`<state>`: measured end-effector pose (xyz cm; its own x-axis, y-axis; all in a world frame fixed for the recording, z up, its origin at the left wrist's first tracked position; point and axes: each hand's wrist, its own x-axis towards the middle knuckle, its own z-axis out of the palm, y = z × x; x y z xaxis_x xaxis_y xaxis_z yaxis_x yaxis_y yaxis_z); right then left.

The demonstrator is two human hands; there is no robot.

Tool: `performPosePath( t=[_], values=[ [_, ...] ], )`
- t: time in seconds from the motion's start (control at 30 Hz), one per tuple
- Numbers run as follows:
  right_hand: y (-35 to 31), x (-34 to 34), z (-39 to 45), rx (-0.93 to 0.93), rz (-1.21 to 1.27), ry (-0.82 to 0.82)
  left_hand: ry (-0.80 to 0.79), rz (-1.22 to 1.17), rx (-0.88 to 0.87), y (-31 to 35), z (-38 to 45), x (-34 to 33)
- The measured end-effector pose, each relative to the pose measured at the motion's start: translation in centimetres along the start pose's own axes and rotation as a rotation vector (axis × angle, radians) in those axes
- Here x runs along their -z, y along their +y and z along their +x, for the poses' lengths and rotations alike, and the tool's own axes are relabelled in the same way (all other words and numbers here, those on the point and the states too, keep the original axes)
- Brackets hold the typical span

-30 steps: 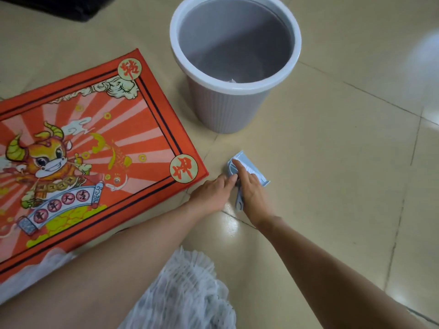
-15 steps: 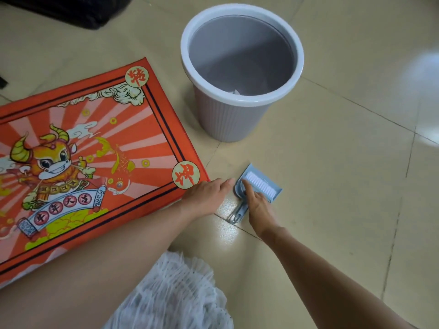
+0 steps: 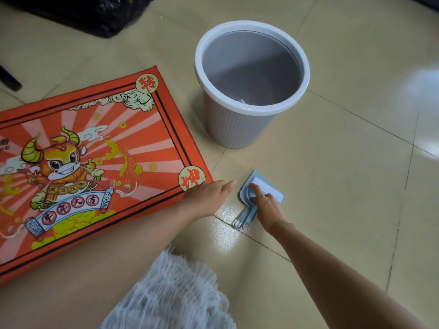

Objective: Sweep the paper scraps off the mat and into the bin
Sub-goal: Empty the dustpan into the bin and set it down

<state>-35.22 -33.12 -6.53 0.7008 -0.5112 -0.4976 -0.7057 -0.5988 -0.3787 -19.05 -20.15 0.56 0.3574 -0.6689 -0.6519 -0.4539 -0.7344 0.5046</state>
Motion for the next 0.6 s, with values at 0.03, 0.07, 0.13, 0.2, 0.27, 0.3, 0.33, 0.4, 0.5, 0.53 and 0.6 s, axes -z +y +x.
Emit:
performPosePath(
  t=[0.03,0.07,0.13,0.2,0.27,0.3,0.33,0.4,0.5,0.53,0.6],
  values=[
    [0.13,0.01,0.07,0.002,0.000,-0.012,0.000,0.001,-0.002,-0.07,0.08,-0.02],
    [0.22,0.02,0.10,0.006,0.002,-0.018,-0.002,-0.001,-0.002,-0.10,0.15,-0.03],
    [0.34,-0.01,0.15,0.016,-0.016,-0.013,-0.002,-0.004,-0.002,-0.08,0.24,0.04],
    [0.31,0.10,0.23,0.015,-0.012,0.014,-0.001,-0.009,-0.007,-0.02,0.26,0.09],
    [0.21,0.14,0.40,0.004,-0.005,0.047,0.001,-0.007,-0.013,0.12,0.21,0.17],
    [0.25,0.11,0.54,0.006,-0.006,0.054,0.003,-0.005,-0.017,0.16,0.20,0.22],
    [0.27,0.14,0.65,0.007,-0.011,0.048,0.005,-0.003,-0.020,0.19,0.21,0.28],
    [0.34,0.20,0.78,0.013,-0.016,0.027,0.008,0.002,-0.024,0.23,0.22,0.45],
    [0.31,0.12,0.78,0.025,-0.034,0.034,0.014,0.005,-0.038,0.15,0.28,0.54],
    [0.24,0.10,0.77,0.022,-0.043,0.041,0.015,0.005,-0.042,0.12,0.26,0.53],
    [0.20,-0.09,0.90,0.002,-0.053,0.033,0.014,0.006,-0.047,0.05,0.23,0.46]
  ],
)
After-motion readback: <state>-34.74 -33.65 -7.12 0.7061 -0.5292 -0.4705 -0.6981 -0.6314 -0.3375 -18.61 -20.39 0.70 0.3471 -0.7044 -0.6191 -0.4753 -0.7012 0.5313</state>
